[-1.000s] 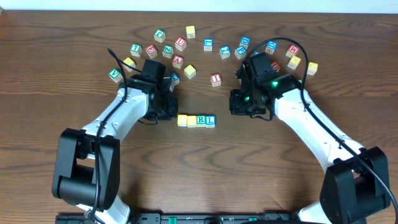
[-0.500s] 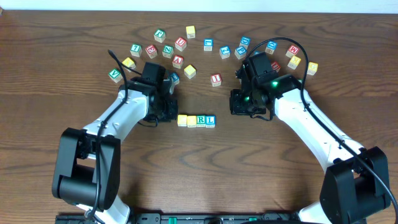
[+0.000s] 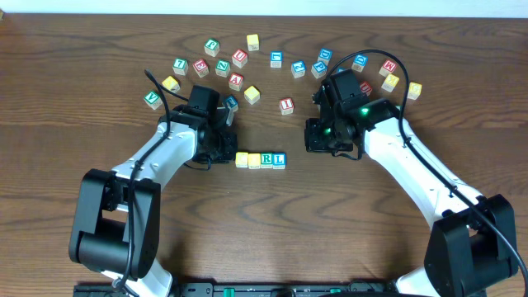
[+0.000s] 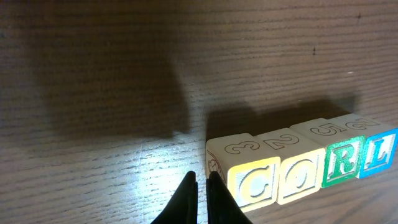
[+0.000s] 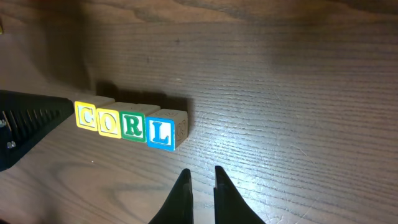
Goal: Spell out CORL
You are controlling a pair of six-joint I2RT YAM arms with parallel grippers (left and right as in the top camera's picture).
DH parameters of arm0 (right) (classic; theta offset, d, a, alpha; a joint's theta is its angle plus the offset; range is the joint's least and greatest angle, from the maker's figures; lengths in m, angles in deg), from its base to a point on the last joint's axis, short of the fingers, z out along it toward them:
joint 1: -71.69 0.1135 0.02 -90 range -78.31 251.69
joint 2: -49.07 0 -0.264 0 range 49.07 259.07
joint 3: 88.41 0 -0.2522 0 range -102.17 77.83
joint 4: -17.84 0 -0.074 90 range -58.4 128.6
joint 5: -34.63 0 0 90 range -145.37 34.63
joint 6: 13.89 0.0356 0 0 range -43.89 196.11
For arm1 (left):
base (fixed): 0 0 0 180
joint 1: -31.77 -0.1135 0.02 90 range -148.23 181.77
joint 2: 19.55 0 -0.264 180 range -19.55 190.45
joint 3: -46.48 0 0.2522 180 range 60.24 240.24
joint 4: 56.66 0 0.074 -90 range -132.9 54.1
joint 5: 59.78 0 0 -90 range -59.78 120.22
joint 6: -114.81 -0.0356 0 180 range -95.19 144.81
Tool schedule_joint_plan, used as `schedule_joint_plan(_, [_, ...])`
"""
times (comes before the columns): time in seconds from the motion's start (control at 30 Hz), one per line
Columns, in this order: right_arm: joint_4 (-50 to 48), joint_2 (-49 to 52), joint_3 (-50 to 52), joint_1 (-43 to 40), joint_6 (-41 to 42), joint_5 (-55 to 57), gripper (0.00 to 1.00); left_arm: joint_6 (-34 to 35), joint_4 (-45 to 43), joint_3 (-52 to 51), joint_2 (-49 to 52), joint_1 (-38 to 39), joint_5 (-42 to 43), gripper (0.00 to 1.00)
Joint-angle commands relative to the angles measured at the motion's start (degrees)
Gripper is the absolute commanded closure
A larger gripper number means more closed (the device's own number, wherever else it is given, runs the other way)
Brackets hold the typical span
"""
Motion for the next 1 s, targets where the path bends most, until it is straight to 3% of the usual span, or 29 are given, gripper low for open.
schedule_joint_plan(0.0, [-0.07,0.39,0.37,0.24,0.31,0.63,0.92,-0.72,-0.04,-0.85,0.66,0.09,0.72,0.92])
schedule_joint_plan(0.97, [-0.83,0.22,0.0,-0.31,0.28,0.81,0.95,-1.51,1.66,1.11,-0.04,1.84,0.61,0.92])
